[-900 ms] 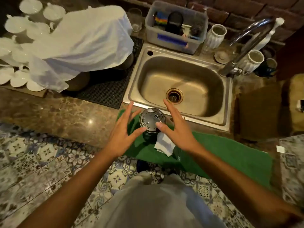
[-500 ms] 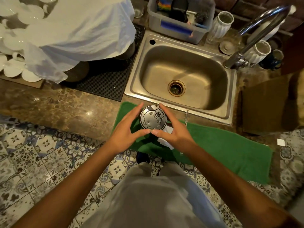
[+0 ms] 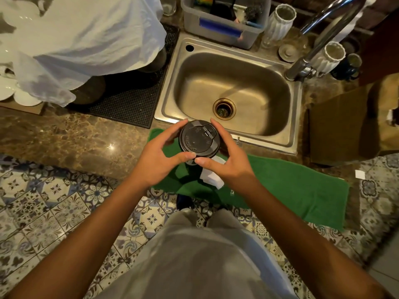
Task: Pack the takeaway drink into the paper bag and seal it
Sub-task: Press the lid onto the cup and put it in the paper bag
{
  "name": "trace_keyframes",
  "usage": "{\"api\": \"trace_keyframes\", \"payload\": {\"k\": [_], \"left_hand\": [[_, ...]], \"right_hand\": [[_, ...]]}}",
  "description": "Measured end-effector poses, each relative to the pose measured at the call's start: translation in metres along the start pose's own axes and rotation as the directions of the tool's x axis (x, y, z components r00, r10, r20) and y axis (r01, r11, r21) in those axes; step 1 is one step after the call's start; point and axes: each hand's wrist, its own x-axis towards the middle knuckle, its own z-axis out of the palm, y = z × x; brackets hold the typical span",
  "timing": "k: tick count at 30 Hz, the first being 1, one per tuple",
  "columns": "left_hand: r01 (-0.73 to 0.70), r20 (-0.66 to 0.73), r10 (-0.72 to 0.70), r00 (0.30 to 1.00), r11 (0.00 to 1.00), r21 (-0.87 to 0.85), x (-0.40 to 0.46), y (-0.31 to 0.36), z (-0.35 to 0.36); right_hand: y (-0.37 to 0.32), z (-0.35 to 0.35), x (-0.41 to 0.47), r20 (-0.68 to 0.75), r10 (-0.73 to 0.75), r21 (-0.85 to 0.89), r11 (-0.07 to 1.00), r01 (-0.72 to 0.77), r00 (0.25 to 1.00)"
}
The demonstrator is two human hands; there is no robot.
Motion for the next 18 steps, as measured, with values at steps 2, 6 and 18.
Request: {"api": "trace_keyframes", "payload": {"k": [2,6,18], "left_hand": [[-0.043,-0.026,0.042,0.999,0.999,-0.03,-0.005,0.019,0.007],[-0.136,-0.01,0.136,0.991,0.988,-0.079,-0.013,0.058,0.024],[-0.211,-0.016,0.211,0.977,0.969,-0.13,-0.019,0.139,0.136]], "right_hand": [[-0.016,-0.01,-0.01,-0.063,-0.034,0.019,0.999,0.036,0.997],[-0.038,-0.036,-0.03,-0.142,-0.119,0.074,0.989,0.131,0.983],[-0.037,-0.152,-0.081,-0.119,-0.23,0.16,0.956,0.247,0.966]]}}
